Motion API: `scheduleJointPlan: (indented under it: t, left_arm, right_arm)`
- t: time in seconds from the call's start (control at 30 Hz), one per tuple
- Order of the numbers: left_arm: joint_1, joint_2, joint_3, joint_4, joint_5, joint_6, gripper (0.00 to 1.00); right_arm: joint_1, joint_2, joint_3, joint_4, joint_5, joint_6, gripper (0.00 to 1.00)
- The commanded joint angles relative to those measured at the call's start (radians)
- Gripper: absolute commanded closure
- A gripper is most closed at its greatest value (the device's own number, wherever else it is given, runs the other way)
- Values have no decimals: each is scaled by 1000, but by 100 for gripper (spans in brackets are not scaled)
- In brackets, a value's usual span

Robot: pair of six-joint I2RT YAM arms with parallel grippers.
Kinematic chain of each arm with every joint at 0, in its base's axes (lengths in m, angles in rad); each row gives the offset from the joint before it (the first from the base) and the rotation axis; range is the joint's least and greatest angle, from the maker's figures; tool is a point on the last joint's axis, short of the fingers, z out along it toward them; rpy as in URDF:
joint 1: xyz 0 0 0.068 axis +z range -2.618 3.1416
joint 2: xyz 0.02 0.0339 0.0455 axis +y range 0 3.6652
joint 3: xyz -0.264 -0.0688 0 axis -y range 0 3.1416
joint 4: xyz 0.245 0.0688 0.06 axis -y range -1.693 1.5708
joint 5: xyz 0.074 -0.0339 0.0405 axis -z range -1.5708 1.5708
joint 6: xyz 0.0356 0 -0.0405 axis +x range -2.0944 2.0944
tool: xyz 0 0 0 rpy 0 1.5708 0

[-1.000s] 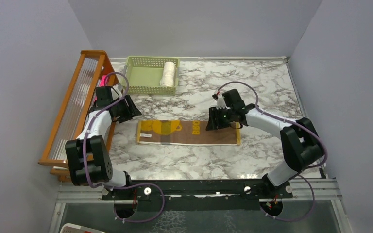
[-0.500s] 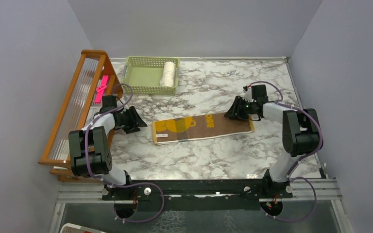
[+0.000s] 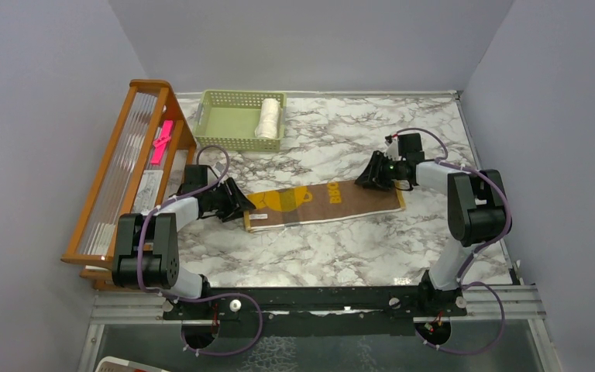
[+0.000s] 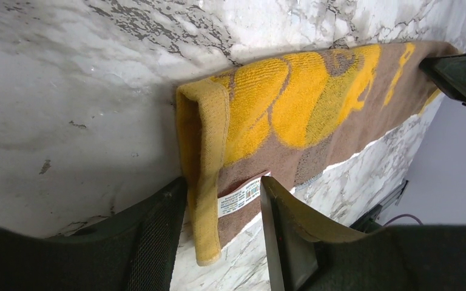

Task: Roll the towels
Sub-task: Fold the towel at the center of the board.

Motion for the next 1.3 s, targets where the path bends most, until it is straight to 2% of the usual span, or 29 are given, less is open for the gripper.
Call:
scheduleJointPlan:
  t: [0.0,0.17,0.4,0.6,0.63,0.67,0.8,0.83,1.17,1.2,1.27]
  left_arm:
    - [3,-15,-23,10,-88,-18,49]
    - [4,-21,-79,27,-94,-48,49]
    - [3,-15,-192,129,-76,-111,49]
    - [-21,16,-225,203,-94,-146,49]
    - [-27,23,-227,216,-96,-152,24]
    - [-32,29,-227,225,-98,-157,67]
    - [-35,21,-221,214,-118,-158,96]
    - [-34,8,-207,187,-135,-146,100]
    - [-8,-177,100,-273,-390,87,100]
    - [-6,-186,135,-310,-411,108,100]
    - [-6,-193,197,-387,-461,145,100]
  right_arm:
    - [2,1,-7,35,-1,-2,59]
    - [2,-1,-23,43,-12,-11,59]
    - [2,2,-33,65,-49,-13,59]
    - [2,-5,-36,74,-70,-11,59]
    - [2,-6,-38,74,-71,-11,59]
    - [2,-9,-40,74,-71,-11,59]
    - [2,-19,-51,73,-73,-17,59]
    - [2,-22,-54,72,-74,-19,59]
    - [3,-71,-58,25,-7,-53,59]
    - [5,-81,-56,16,5,-59,58]
    - [11,-109,-47,-11,36,-77,51]
